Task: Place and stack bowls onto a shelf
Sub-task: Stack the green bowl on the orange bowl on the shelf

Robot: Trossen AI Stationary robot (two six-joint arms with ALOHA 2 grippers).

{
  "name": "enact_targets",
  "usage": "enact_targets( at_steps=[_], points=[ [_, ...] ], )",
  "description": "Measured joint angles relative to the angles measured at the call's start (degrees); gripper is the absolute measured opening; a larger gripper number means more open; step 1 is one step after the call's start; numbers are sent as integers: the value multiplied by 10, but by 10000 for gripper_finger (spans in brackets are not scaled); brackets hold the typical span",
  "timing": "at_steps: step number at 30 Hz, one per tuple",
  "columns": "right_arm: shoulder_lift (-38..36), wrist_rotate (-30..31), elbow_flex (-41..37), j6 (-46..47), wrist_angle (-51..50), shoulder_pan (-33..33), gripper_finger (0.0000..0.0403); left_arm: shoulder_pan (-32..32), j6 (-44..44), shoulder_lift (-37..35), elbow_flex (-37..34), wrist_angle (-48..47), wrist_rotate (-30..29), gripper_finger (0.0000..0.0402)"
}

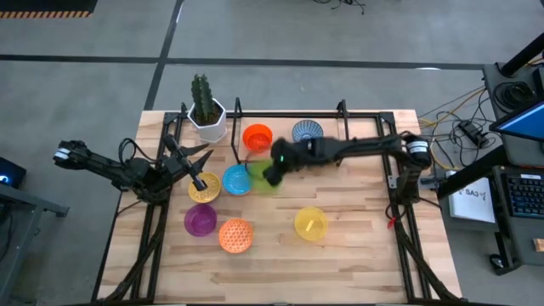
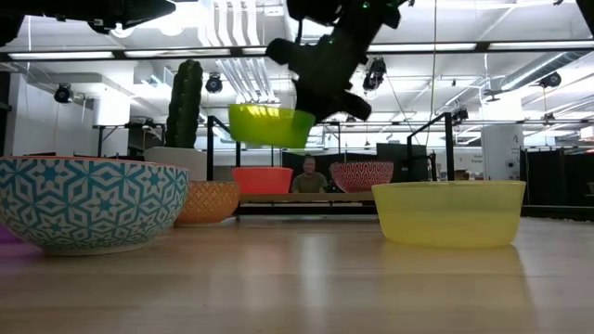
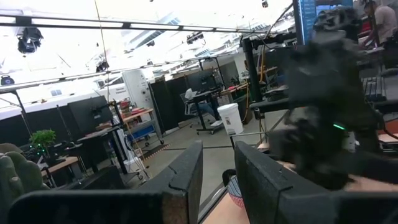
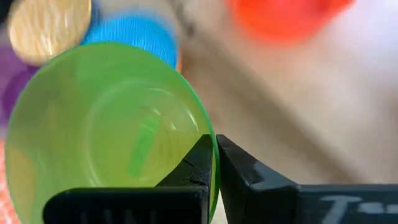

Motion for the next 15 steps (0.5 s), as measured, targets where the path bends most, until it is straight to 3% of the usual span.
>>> enact_targets(
  at_steps=[10, 15],
  points=[
    [45, -28, 73, -91, 16, -156, 9, 0, 2, 0, 0, 1, 0, 77],
    [82, -56, 108, -116, 29, -177, 9, 0, 8, 0, 0, 1, 0, 77]
  ],
)
